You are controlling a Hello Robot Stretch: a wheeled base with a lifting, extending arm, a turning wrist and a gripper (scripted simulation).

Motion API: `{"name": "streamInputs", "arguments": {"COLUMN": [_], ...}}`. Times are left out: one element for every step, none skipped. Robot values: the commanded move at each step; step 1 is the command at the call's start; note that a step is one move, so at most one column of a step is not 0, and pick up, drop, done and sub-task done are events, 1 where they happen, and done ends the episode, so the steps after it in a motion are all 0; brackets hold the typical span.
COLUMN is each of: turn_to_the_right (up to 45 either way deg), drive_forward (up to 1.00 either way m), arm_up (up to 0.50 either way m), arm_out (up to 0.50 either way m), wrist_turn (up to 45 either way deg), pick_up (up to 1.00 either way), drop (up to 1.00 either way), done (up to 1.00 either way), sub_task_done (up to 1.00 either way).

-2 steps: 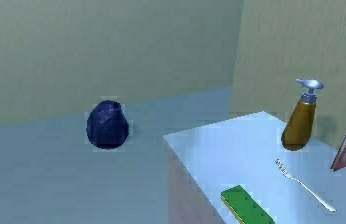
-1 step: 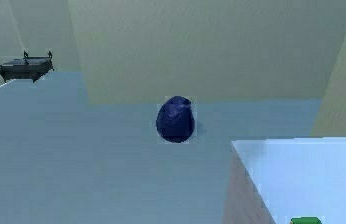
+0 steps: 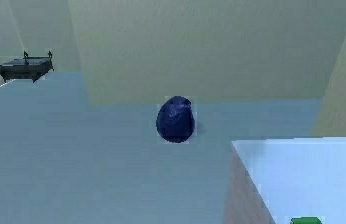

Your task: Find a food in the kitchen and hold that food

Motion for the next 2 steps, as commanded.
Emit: {"name": "streamInputs", "arguments": {"turn_to_the_right": [0.0, 0.0], "drive_forward": [0.00, 0.00], "arm_up": [0.38, 0.00], "arm_out": [0.00, 0.32], "wrist_turn": [0.0, 0.0], "pick_up": [0.00, 0.00], "drop": [0.00, 0.00], "done": [0.00, 0.00], "sub_task_done": [0.00, 0.00]}}
